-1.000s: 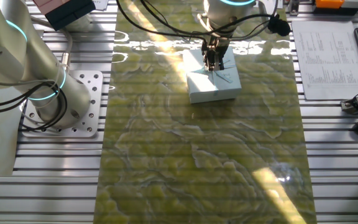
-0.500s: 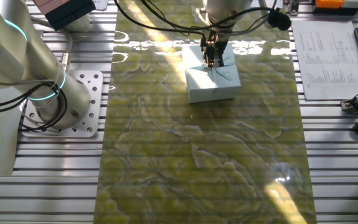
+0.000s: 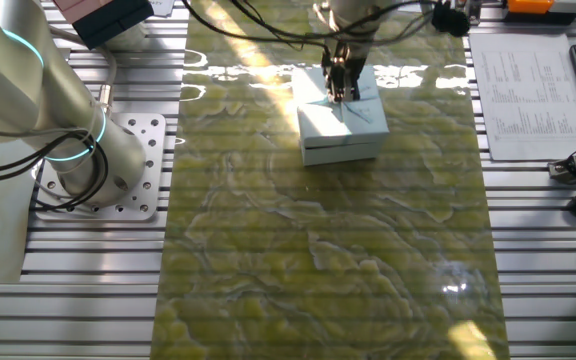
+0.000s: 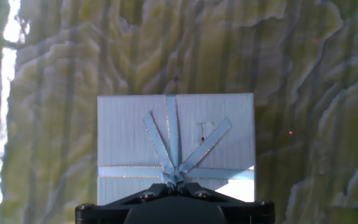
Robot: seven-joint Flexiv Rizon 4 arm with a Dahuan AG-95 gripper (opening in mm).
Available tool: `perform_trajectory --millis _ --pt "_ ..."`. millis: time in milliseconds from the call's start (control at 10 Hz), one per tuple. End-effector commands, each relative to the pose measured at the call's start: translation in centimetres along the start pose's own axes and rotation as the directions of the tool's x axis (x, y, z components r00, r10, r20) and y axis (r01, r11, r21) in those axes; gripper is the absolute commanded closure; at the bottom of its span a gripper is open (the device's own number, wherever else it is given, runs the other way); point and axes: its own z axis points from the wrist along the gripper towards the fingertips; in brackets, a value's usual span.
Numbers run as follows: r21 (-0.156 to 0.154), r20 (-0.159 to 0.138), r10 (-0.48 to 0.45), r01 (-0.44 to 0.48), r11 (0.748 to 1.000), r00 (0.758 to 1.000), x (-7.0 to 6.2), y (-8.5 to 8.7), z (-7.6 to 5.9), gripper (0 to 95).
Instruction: Open a box
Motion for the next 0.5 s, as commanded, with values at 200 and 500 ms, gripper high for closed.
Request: perform_trajectory --millis 200,500 --pt "-0.006 -0.003 0.001 -0.001 1.0 1.0 -0.2 0.7 -1.8 95.0" --pt "-0.01 -0.006 0.011 -0.011 1.0 1.0 -1.3 1.7 -3.6 95.0"
